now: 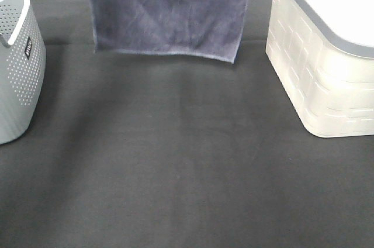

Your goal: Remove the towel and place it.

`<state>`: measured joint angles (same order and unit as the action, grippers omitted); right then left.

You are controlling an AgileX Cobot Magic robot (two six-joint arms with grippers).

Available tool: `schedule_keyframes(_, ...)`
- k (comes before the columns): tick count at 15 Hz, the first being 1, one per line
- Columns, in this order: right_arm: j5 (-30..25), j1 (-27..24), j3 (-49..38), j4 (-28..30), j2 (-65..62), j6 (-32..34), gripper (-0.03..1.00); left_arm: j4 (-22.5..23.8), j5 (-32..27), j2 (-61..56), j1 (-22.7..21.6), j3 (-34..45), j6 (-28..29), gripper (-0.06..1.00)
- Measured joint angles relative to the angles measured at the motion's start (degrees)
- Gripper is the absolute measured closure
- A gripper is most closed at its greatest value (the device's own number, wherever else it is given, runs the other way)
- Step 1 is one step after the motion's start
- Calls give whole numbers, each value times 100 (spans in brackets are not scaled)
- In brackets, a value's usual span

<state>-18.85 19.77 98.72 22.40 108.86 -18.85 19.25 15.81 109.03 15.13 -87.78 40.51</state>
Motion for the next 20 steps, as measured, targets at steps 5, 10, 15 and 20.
schedule_keyframes(5,728,-23,-647,0,-132,218,95,275,390,206,-6,132,-550,94)
schedule_keyframes(10,2120,-23,-4016,0,-1215,218,95,223,2767,-510,-6,3787,-963,94)
schedule_keyframes(15,2303,172,-5231,0,-1381,338,95,201,3168,-756,0,5197,-1289,94)
schedule_keyframes(20,2538,344,-5976,0,-1387,338,95,218,3191,-762,17,6010,-1289,94)
